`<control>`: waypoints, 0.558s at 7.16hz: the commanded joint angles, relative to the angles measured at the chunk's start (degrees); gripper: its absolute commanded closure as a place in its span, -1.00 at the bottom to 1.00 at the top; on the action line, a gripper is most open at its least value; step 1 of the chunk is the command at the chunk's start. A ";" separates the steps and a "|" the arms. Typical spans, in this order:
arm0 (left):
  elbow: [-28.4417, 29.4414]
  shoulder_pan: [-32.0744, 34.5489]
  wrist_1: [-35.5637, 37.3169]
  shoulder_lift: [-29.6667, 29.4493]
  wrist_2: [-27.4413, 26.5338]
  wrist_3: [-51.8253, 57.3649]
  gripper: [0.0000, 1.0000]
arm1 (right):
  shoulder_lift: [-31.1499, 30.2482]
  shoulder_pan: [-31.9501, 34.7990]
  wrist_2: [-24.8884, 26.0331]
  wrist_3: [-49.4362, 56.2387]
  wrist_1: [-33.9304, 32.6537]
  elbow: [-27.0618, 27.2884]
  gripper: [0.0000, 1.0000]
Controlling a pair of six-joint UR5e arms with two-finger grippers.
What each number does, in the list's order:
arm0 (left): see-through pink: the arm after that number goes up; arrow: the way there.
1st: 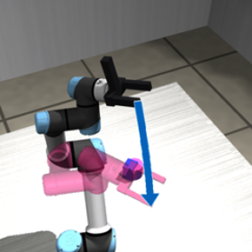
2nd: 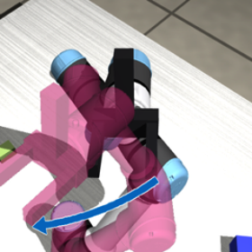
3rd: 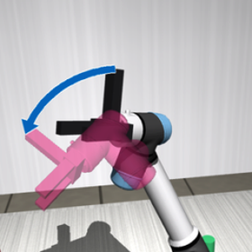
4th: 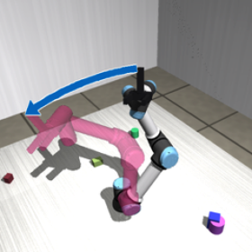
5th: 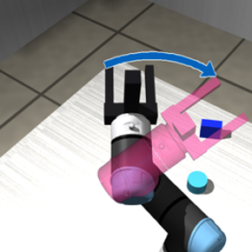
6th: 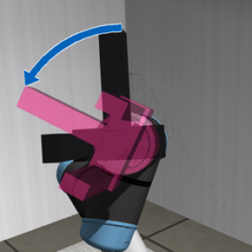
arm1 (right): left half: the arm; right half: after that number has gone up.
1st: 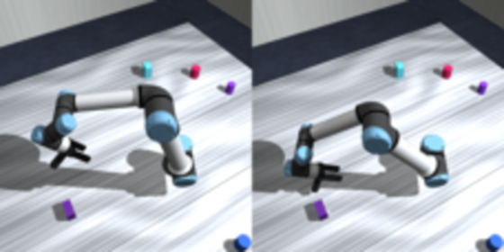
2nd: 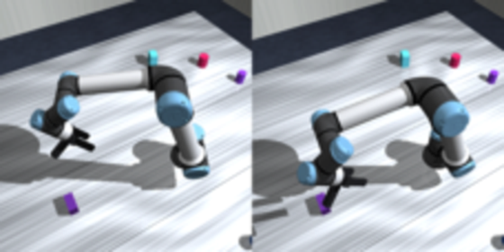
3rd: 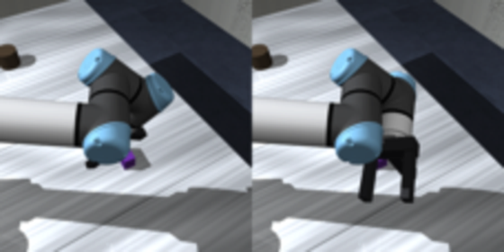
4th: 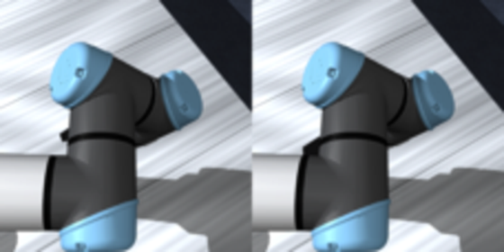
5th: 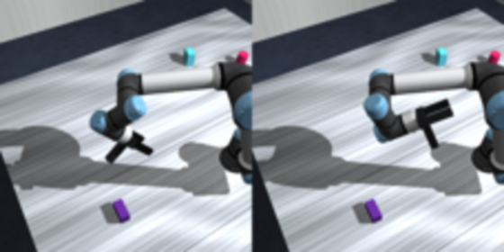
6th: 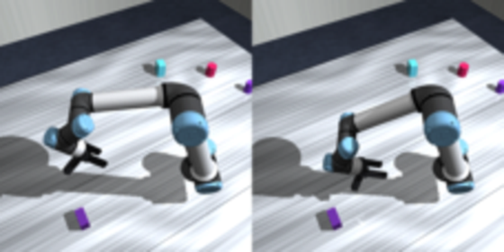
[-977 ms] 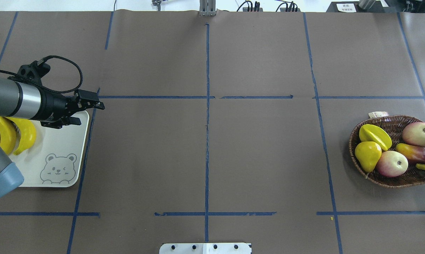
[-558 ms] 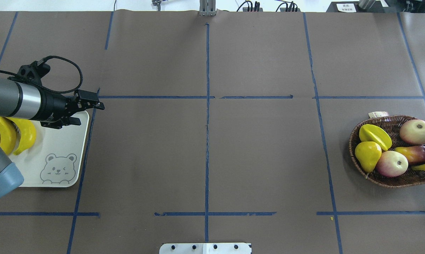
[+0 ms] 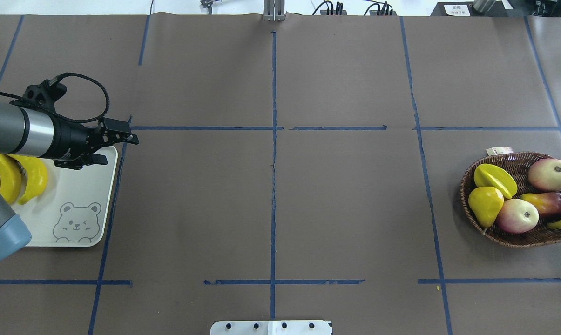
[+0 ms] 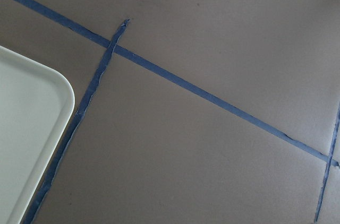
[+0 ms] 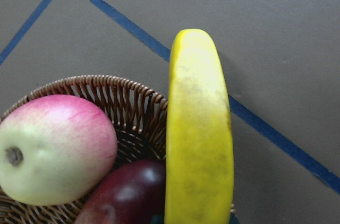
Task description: Transfer all bananas from basket to plate
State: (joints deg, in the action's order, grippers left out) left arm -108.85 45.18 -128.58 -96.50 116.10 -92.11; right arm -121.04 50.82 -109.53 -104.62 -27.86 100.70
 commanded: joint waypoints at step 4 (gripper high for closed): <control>0.13 0.00 0.17 0.17 0.09 0.00 -0.99 | -6.83 3.83 -0.77 5.03 -0.09 7.39 1.00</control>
State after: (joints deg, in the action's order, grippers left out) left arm -108.79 45.17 -128.47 -96.37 116.13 -92.11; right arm -126.91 53.24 -110.18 -101.31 -27.92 106.38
